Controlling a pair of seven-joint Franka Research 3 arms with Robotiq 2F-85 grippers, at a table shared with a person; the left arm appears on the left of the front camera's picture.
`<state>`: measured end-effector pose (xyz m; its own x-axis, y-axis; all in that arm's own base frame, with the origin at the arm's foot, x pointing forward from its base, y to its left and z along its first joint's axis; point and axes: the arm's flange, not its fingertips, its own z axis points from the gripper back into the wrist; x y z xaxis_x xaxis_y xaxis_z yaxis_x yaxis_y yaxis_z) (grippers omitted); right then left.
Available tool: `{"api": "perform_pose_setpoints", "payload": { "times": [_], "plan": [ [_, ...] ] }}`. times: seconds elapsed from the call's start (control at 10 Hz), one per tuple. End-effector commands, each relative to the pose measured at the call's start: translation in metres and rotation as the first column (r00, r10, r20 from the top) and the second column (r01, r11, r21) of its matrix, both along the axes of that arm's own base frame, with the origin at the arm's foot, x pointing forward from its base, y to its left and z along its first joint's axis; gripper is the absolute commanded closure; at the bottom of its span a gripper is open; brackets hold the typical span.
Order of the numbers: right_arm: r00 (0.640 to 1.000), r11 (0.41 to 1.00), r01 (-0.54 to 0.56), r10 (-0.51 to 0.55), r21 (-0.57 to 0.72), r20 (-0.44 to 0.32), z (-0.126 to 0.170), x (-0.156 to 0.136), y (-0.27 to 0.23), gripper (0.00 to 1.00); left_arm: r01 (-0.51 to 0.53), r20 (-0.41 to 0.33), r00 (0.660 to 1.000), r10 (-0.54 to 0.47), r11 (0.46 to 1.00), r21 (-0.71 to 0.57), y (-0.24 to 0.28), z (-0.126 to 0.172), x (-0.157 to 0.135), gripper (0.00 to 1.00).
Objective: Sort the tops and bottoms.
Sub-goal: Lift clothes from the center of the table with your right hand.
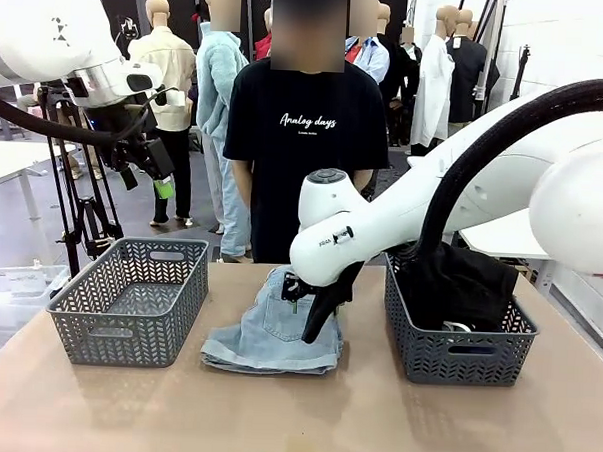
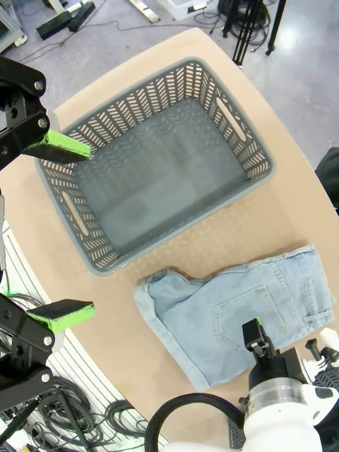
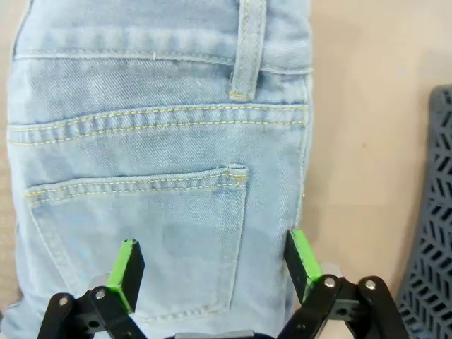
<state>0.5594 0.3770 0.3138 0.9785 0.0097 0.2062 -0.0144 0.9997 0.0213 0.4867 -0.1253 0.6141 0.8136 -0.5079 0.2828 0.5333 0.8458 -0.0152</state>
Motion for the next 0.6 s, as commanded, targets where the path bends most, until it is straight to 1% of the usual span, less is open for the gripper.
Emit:
{"api": "perform_pose_setpoints", "payload": {
  "times": [0.0,0.2,0.3,0.5],
  "plan": [
    [0.998,1.0,-0.009,0.008,-0.017,-0.055,-0.0036,0.0053,0.0036,0.0,-0.003,0.01,1.0,0.003,1.0,-0.003,0.0012,0.0017,-0.0003,0.0],
    [0.999,1.0,-0.006,0.005,-0.025,-0.054,0.0005,0.005,-0.0014,0.0,-0.003,0.01,1.0,0.003,1.0,-0.003,0.0012,0.0017,-0.0003,0.0],
    [0.999,0.999,-0.002,0.001,-0.034,-0.042,0.0033,0.0032,-0.0027,0.0,-0.003,0.01,1.0,0.003,1.0,-0.003,0.0012,0.0017,-0.0003,0.0],
    [0.999,0.999,0.005,-0.006,-0.041,-0.041,0.003,0.0011,-0.0041,0.0,-0.003,0.01,1.0,0.003,1.0,-0.003,0.0012,0.0017,-0.0003,0.0]
  ]
}}
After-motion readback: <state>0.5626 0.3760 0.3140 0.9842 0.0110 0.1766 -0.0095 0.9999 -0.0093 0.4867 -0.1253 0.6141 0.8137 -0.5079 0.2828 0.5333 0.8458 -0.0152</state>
